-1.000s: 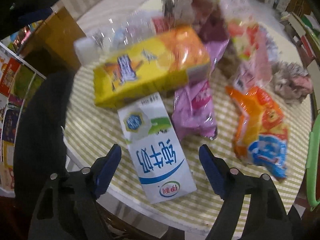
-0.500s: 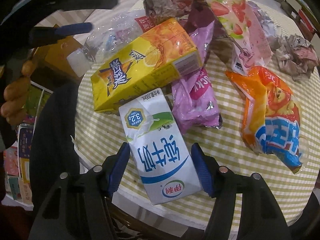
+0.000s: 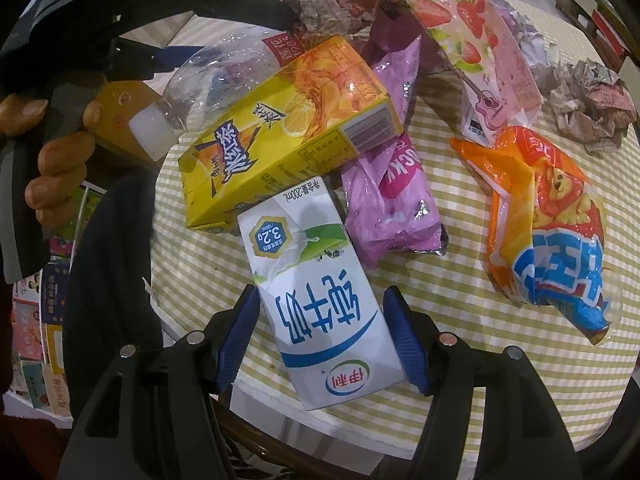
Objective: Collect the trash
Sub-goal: 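Grasp the clear plastic bottle with the left gripper while the right grasps the white milk carton, then carry the bottle and milk carton to the red bin and release both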
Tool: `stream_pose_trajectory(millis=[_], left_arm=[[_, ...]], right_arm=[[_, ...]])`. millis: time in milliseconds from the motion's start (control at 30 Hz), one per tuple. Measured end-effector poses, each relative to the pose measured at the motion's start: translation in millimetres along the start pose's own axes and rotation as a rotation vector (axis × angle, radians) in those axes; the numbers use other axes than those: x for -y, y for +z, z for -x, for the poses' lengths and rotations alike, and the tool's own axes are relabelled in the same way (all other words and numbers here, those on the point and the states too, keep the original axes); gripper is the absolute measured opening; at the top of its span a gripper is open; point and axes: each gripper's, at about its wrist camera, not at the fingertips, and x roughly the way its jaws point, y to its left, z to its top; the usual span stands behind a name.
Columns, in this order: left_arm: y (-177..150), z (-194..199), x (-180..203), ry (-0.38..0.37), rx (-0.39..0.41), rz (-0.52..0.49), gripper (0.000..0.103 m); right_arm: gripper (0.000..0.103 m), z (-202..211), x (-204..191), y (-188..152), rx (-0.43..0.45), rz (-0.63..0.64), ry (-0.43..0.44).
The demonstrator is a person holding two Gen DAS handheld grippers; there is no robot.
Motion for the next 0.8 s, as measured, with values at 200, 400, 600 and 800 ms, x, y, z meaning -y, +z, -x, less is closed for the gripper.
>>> stream_pose_trajectory(millis=[200,400,600,800], left_arm=[[-5,-1,1,-0.007,-0.016,-0.009,0.075],[-3,-2,-7,-0.010,-0.018,0.017,0.057],[-7,14,-1,0.019,0.028,-0.008,0.056],[-12,50,0,0.006,0.117,0.012,0.056]], right_arm=[[0.063,-1,4,-1,-0.001,-0.002,0.001],[0.061,0,-1,-1,0.006,0.009,-0.003],[0.060,22,-2,-5,0.052,-0.006,0.040],[0.060,65,0,-3,0.135,-0.016,0.053]])
